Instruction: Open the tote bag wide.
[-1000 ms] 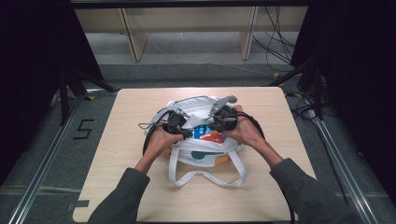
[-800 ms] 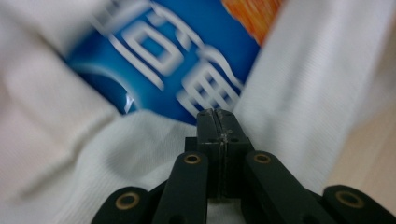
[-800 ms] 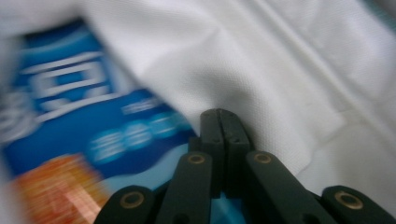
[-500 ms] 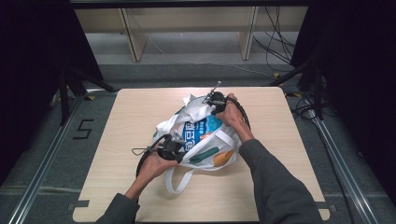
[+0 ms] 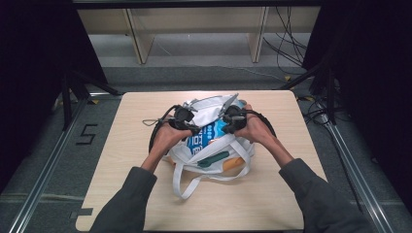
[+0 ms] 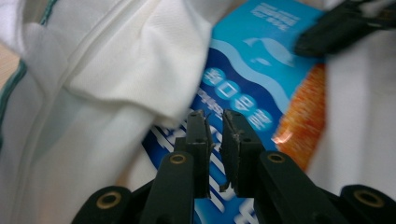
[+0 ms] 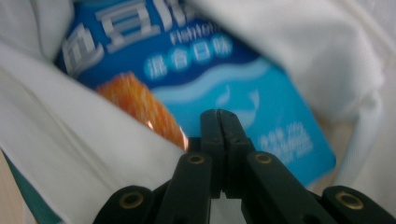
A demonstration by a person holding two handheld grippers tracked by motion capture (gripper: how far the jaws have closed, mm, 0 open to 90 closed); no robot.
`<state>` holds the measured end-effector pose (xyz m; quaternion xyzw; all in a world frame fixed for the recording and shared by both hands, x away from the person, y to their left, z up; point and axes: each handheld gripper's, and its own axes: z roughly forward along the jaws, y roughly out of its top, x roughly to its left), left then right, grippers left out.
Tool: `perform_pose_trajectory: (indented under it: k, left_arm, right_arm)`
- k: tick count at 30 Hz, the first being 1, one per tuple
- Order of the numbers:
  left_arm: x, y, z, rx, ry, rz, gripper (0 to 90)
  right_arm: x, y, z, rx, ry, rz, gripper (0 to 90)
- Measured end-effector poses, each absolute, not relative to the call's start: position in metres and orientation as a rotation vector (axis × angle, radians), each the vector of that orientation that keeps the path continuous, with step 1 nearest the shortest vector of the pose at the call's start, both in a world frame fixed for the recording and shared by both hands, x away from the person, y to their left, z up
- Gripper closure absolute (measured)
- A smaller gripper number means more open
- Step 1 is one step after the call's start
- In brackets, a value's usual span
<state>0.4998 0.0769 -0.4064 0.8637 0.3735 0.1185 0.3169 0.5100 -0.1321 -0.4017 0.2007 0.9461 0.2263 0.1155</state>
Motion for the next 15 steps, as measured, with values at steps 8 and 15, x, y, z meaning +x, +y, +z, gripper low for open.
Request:
perform_pose_trajectory:
  k: [8, 15]
  left_arm:
    - [0.536, 0.085, -0.433, 2.333, 1.13, 0.427, 89.0]
    - [0.552, 0.102, -0.44, 2.293, 1.28, 0.494, 89.2]
  right_arm:
    - [0.473, -0.173, -0.409, 0.55, 2.867, 0.624, 90.0]
    - [0.448, -0.194, -0.439, 0.66, 2.885, 0.69, 90.0]
